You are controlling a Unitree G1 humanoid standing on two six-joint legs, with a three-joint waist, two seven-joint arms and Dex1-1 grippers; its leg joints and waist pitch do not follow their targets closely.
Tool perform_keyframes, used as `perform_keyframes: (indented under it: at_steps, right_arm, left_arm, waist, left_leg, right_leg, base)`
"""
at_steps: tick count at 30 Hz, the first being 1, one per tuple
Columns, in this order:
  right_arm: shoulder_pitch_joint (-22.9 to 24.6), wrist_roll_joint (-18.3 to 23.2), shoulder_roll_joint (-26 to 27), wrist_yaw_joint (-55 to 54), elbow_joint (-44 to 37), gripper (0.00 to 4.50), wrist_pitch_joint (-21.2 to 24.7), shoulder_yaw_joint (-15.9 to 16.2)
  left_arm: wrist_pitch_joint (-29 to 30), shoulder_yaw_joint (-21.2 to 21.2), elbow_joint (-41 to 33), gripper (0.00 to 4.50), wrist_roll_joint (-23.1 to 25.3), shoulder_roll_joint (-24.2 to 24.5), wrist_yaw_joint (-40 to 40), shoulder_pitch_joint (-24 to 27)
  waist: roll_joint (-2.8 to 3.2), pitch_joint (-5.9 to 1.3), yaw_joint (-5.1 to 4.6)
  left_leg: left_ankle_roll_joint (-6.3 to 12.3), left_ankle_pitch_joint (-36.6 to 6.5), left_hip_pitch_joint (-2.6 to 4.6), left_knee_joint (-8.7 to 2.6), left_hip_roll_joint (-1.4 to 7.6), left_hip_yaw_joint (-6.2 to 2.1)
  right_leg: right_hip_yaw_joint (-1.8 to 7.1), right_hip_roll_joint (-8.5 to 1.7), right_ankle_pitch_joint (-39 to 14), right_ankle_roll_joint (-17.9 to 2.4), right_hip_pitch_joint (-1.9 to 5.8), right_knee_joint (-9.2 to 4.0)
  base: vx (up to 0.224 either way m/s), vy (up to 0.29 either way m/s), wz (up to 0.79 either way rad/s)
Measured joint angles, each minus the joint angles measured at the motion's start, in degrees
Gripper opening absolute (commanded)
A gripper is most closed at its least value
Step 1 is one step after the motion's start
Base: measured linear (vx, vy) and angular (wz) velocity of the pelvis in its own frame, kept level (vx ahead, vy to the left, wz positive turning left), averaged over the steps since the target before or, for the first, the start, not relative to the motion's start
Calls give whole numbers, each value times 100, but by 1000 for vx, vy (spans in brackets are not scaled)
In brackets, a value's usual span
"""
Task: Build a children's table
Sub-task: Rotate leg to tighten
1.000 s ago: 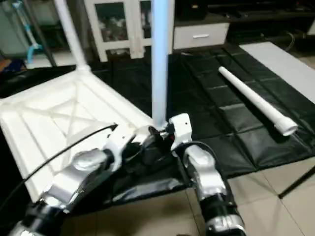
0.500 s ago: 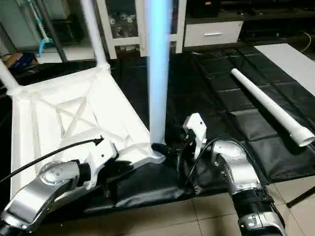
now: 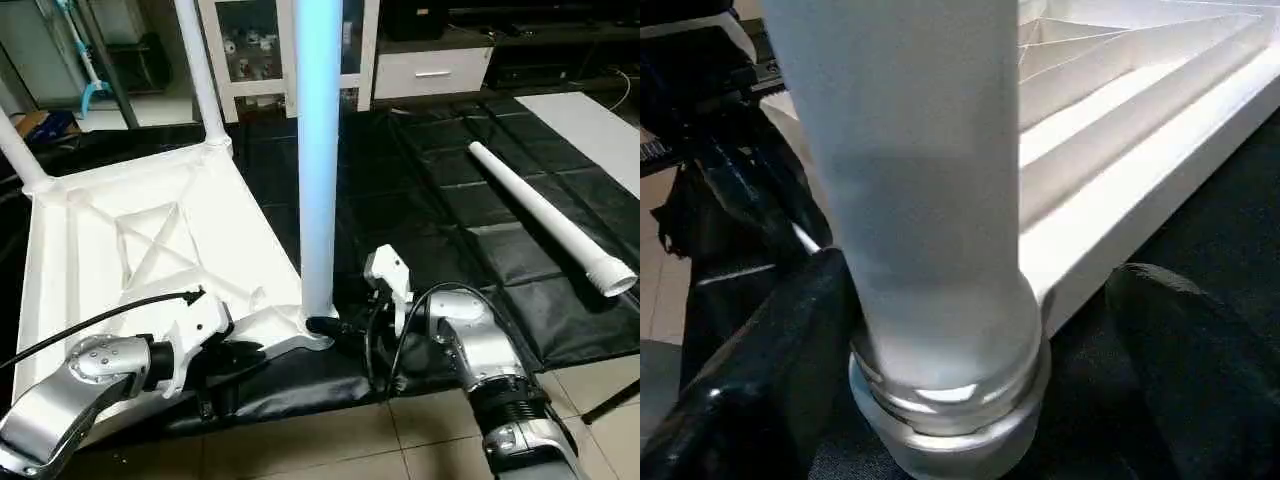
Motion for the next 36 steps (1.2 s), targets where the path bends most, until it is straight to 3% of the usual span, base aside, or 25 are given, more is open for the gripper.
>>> perform_keyframes:
  at_steps: [19,25,32,36]
  right_arm:
    - [-89,-111,210,-150,341,252,-483,-38]
    - [-74,-371,652,-1684,463,218,-658,-227]
    - [-111,-921,1377,-4044,460,207,-491,-340]
    - [-236,-1124,1864,-5250,566,206,-341,-462]
  left_arm:
    - [98,0,146,0,149,-155,187,-167]
    - [157,-8,708,0,443,-755,875,-578]
    - [408,78,1460,0,709,-1685,1970,-1123]
    - [377,153,1916,0,817,-2166,2597,-1349]
  waist:
    - [-14,-4,-65]
    - [-17,0,-177]
    - [-18,8,-323]
    - [24,25,-434]
  left_leg:
    - [0,0,7,3,0,0]
    - [0,0,15,2,0,-6]
    - [0,0,11,3,-9,-35]
    - [0,-1,-29,-7,-5,-104]
  right_leg:
    - [-1,1,9,-13,2,1]
    - [-8,1,-2,4,-3,-5]
    - [-32,0,-9,14,-5,-30]
    - [-166,-25,-10,16,30,-170]
  base:
    - [0,0,0]
    - [0,0,0]
    - [0,0,0]
    - [0,0,0]
